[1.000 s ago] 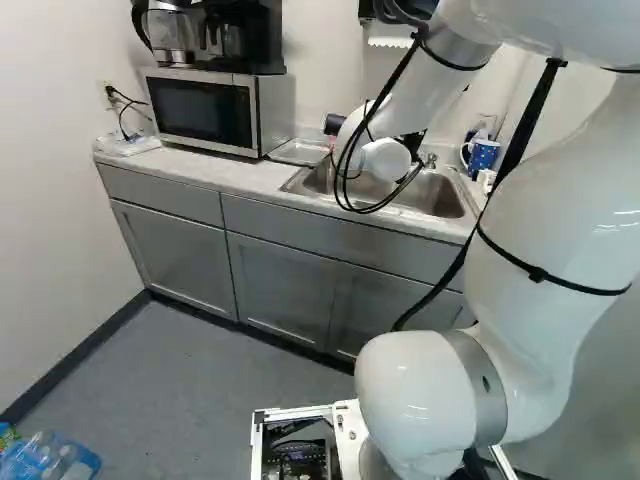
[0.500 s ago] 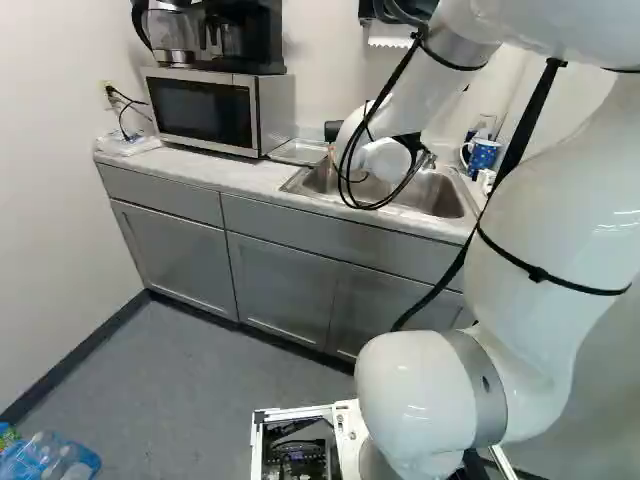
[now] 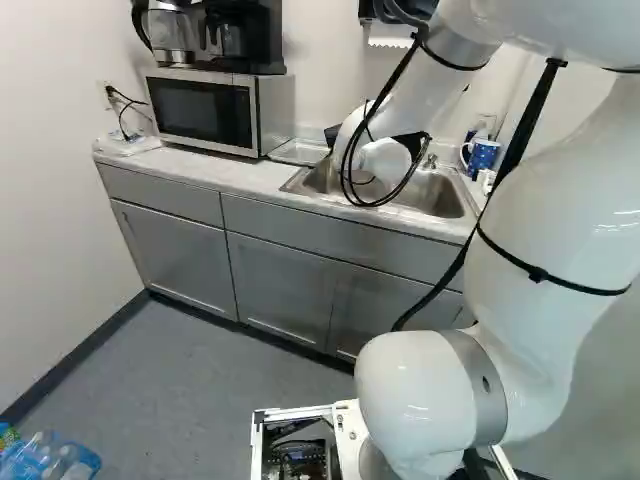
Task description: Rinse the cup and place it in the tray
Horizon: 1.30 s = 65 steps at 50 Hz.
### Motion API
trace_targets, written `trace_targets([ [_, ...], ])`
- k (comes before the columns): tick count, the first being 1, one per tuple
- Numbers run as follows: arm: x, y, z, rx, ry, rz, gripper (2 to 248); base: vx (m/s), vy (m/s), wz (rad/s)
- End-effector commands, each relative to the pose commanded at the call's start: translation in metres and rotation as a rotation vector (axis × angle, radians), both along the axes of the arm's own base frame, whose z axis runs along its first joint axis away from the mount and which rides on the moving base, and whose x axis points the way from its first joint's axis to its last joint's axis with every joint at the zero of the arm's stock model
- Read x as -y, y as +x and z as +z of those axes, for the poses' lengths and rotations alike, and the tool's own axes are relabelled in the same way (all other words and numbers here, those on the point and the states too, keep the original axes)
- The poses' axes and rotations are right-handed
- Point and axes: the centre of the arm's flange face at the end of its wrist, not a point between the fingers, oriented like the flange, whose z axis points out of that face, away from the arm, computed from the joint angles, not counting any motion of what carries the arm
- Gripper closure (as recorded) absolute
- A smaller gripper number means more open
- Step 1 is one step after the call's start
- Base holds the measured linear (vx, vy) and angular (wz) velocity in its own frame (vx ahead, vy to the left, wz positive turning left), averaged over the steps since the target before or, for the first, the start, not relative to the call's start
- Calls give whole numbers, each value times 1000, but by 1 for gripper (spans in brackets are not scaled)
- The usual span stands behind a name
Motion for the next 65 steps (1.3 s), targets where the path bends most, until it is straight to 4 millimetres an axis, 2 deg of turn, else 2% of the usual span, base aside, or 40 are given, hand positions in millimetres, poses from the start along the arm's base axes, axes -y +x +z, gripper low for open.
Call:
trace_targets([
  [65,0,0,0,-45,-682,25,128,0,0,0],
])
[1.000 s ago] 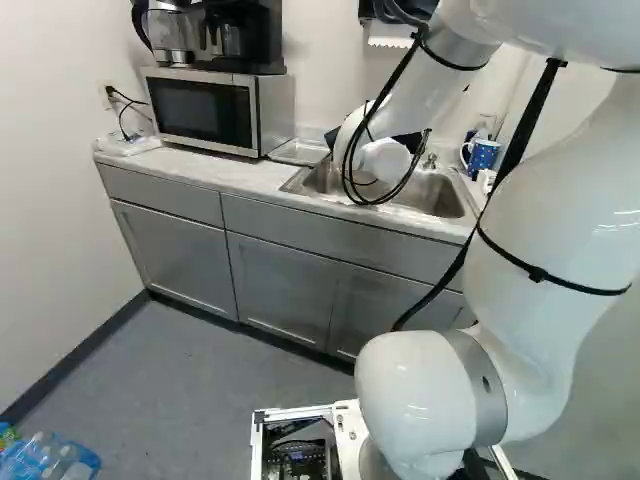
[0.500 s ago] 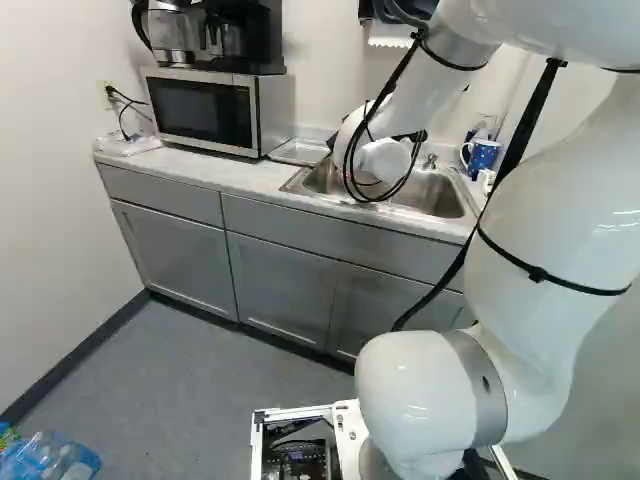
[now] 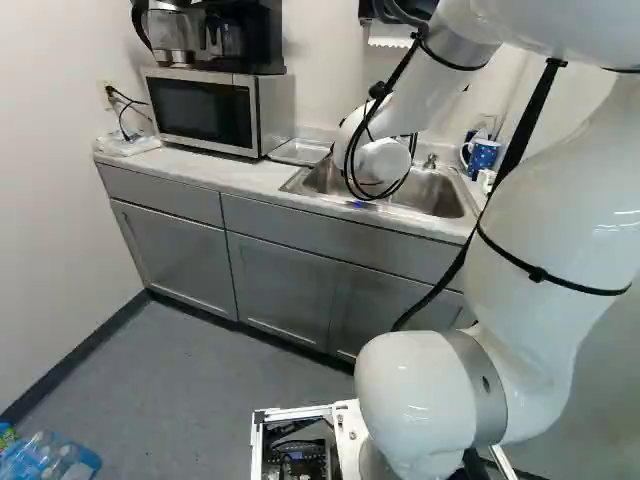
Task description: Rinse the cup and place it in the tray
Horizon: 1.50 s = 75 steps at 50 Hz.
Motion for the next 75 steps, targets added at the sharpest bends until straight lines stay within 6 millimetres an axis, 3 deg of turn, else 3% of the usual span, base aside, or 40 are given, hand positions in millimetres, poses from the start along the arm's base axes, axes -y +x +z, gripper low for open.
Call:
trace_targets([
  [48,0,0,0,-34,-503,19,128,0,0,0],
  [66,0,0,0,-33,-503,19,128,0,0,0],
  [75,-5,11,0,-30,-504,29,128,0,0,0],
])
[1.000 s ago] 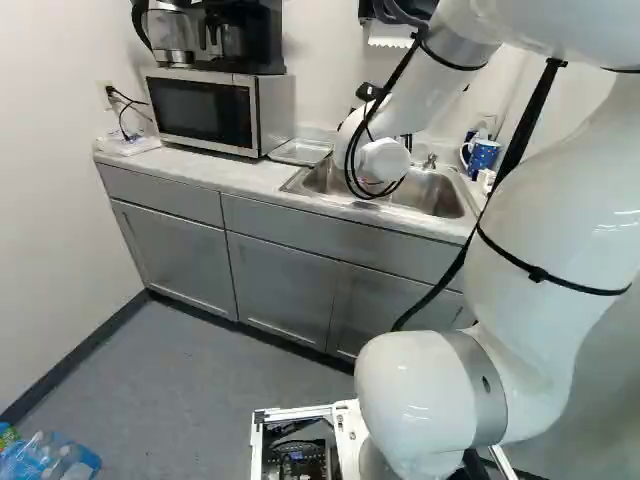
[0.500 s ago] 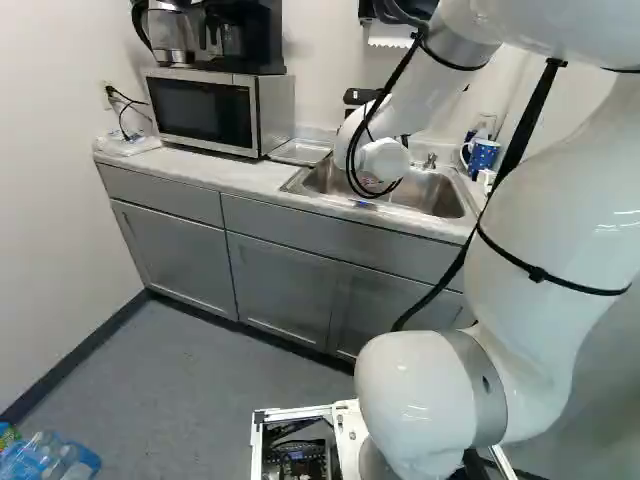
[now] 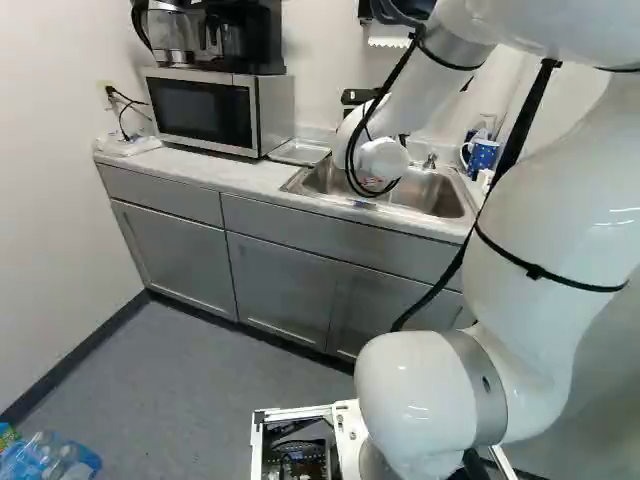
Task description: Rinse the cup and place it in the tray
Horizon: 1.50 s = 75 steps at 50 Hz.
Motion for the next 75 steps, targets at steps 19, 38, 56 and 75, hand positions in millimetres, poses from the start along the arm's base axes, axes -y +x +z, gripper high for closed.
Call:
trace_targets([
  [19,-17,36,-1,5,0,34,128,0,0,0],
  [38,-35,73,-2,21,0,67,128,0,0,0],
  [56,-57,104,-5,32,0,101,128,0,0,0],
  [75,-71,141,-13,44,1,120,128,0,0,0],
])
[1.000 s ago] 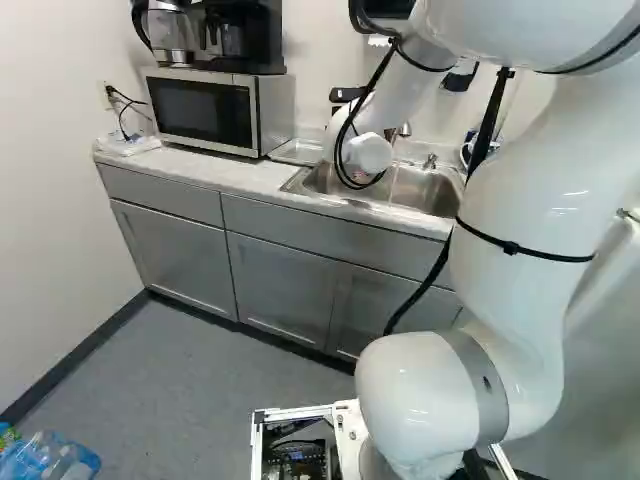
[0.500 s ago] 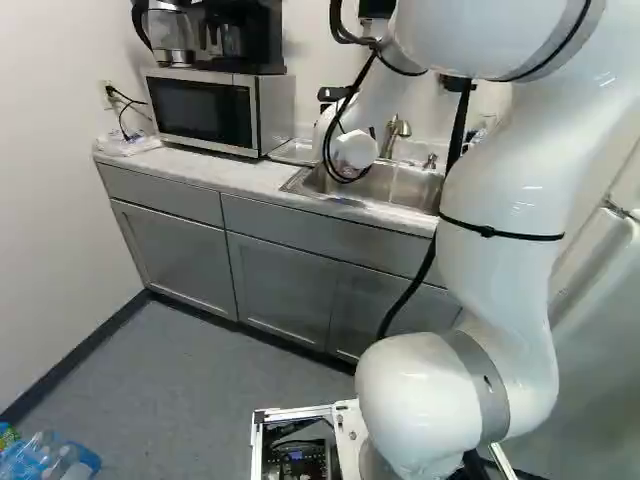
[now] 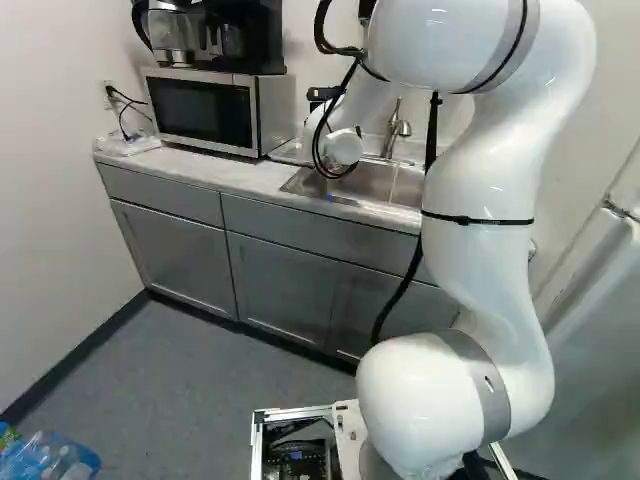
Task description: Rinse the cup and place it in the tray
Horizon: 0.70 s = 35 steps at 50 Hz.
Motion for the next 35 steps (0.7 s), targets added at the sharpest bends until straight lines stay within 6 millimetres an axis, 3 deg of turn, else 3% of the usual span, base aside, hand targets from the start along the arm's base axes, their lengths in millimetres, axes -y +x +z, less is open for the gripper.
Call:
trace_targets([
  [14,-7,25,-18,-10,-1,7,128,0,0,0],
  [35,-11,37,-43,-40,-3,12,128,0,0,0],
])
